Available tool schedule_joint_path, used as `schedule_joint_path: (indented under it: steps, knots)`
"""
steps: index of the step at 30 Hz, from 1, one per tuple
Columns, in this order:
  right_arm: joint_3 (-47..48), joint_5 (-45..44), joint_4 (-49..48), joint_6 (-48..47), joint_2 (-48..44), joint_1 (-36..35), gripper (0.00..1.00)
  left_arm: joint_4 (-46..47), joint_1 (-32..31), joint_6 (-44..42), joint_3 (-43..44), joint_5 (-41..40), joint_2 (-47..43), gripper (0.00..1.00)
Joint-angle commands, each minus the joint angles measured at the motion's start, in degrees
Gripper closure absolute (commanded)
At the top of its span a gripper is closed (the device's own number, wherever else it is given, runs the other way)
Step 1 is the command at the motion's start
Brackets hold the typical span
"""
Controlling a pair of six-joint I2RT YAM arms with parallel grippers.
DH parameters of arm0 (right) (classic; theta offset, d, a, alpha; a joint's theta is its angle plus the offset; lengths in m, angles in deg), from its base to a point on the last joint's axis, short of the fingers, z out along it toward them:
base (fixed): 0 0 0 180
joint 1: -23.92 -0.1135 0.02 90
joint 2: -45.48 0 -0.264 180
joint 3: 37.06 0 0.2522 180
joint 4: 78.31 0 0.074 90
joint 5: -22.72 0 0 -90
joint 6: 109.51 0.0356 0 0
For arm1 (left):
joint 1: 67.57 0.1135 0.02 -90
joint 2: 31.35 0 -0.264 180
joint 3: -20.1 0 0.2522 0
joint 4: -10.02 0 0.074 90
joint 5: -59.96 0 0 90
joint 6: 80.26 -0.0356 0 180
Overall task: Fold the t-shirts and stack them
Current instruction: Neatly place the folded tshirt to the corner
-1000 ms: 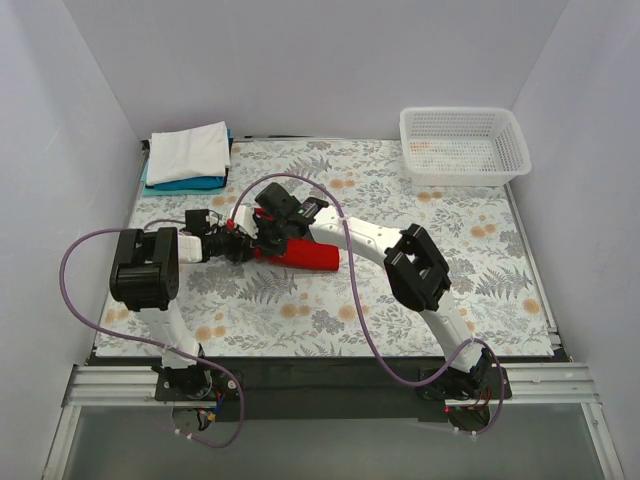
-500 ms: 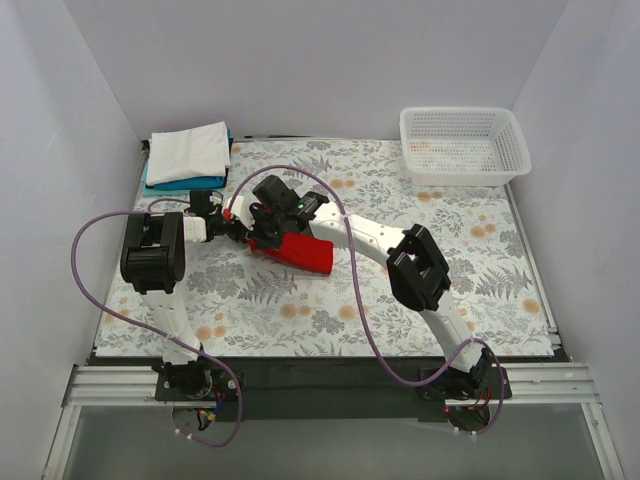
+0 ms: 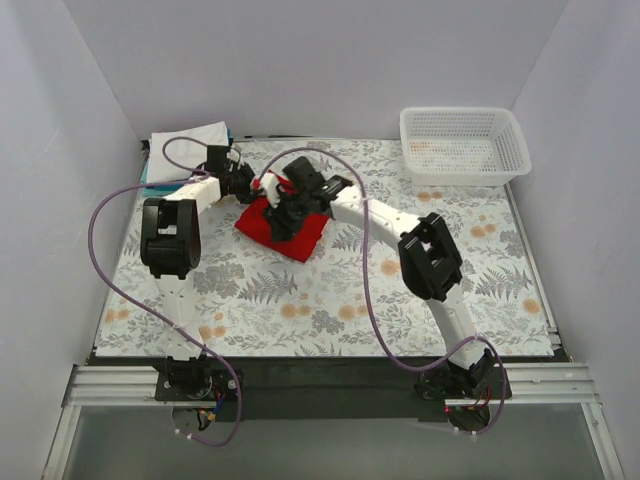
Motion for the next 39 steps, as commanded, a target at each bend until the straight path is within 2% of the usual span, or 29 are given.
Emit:
schedule_joint_path:
  steps: [1,7,9,10,13,29,39]
  knots:
    - [-4.2,10.6,-0.1,7.6,-6.1,11.5,0.48,-11.4,0.1,-15.3,11.5,-8.9,2.6,1.0]
    - [-13.4,13.0,0.1,8.4,-11.7,21.8,0.41,-15.6,-0.9,-23.7,28.7,-16.4,8.0,1.0]
    - [-14.6,12.9,0.6,8.0,-12.8,23.3,0.38,-16.5,-1.1,-25.3,33.6,-17.7,10.9,1.0]
    - [-15.6,12.6,0.7,7.7,-13.0,24.5,0.37,-17.5,-1.3,-25.9,38.8,-19.0,11.9,1.0]
    - [-17.5,12.2,0.9,7.0,-14.0,26.0,0.36,-17.4,-1.3,-28.5,45.0,-21.1,13.8,1.0]
    - [-17.8,11.1,2.5,5.6,-14.9,26.4,0.36,-13.4,-1.3,-40.2,45.3,-27.6,5.4,1.0]
    - [-20.6,11.1,2.7,5.5,-15.9,26.4,0.36,-12.6,-1.3,-41.6,43.7,-28.5,1.5,1.0]
